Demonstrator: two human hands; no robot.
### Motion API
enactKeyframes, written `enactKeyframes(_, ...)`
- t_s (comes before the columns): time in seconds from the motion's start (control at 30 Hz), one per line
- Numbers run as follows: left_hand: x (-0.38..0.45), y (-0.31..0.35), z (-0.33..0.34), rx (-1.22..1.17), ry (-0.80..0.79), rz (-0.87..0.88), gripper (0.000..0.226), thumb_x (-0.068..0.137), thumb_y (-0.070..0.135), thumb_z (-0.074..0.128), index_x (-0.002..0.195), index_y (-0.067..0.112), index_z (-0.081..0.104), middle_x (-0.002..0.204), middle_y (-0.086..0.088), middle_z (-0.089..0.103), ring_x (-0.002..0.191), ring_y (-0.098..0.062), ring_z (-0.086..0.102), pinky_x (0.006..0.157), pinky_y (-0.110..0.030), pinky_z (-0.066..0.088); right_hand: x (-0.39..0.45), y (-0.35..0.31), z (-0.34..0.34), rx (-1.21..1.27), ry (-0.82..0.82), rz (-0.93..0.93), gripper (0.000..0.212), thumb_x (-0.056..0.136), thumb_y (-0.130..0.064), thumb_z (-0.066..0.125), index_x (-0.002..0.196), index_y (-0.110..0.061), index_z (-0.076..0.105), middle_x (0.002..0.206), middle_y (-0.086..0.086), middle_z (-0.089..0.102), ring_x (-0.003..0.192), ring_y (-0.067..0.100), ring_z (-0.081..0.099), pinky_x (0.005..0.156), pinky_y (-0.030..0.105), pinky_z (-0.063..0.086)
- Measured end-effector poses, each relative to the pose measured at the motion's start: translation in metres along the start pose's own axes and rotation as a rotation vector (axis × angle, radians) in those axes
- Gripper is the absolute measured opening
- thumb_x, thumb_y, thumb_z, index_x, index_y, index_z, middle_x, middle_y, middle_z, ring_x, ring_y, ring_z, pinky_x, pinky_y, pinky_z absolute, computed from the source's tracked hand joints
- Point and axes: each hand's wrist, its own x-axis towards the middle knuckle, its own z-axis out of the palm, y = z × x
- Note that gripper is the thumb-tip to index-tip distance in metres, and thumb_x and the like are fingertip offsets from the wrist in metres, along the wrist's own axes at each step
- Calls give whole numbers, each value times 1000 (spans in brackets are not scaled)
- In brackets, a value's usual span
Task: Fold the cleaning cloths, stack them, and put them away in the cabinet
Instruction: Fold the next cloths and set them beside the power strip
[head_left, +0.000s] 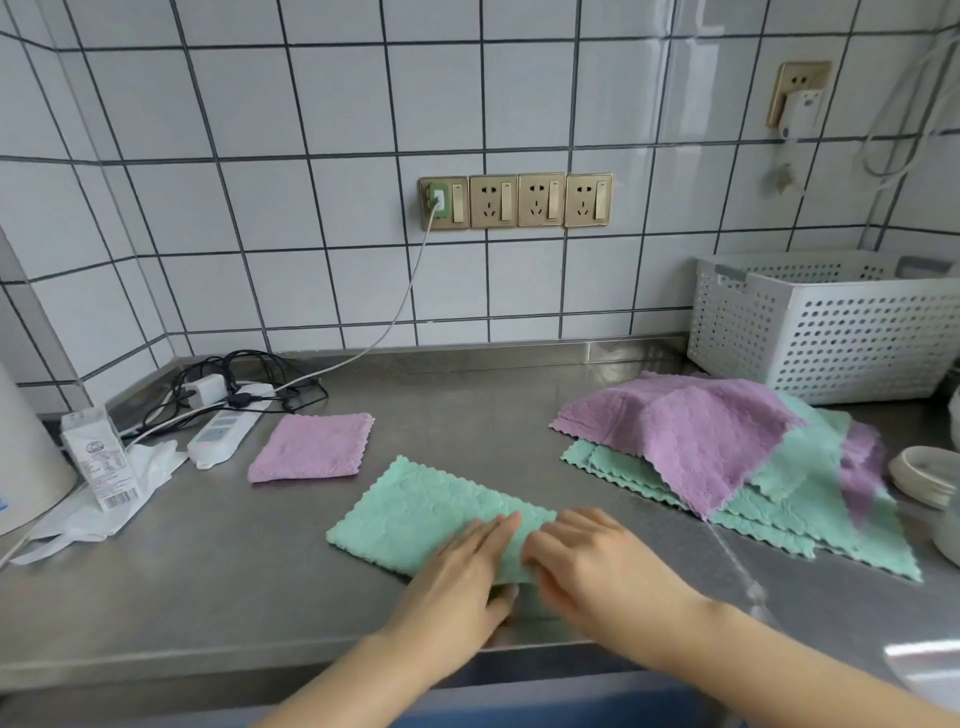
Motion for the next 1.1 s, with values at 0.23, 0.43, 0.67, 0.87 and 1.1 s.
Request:
enactKeyframes(0.23,-5,-5,-14,-439,-254,109,46,88,8,49,123,35,59,122,34,55,124,15,40,104,-9,27,-11,32,-19,443,30,295,25,90,-5,49,105,-18,64,97,-10,68,90,3,61,82,20,48)
enactKeyframes(0.43,-22,-29,-37,-595,-212,-176,25,90,45,53,67,39,58,70,11,45,65,-3,41,61,-23,30,-35,45,12,486,-281,400,57,83,-37,66,135,-32,43,129,-13,55,116,-1,52,95,13,41)
enactKeyframes(0.67,-35,-39,-36,-924,-50,-374,61,60,67,71,107,29,60,111,11,67,104,-1,61,94,-17,43,-1,5,17,888,-27,438,27,90,-22,64,64,-22,55,55,-21,47,54,-3,39,56,16,32)
enactKeyframes(0.87,-13,-56,-26,-1105,320,-617,28,90,23,63,94,-4,65,92,-18,73,90,-31,70,81,-51,54,55,8,42,903,79,708,36,91,-29,59,60,-14,48,54,-12,41,54,5,36,50,21,28)
enactKeyframes(1.1,2,-76,-16,-855,310,-677,27,89,29,56,77,5,50,64,-5,51,62,-19,50,60,-33,42,90,16,73,553,-121,837,40,99,-27,40,61,-16,34,61,0,43,71,25,44,61,31,29)
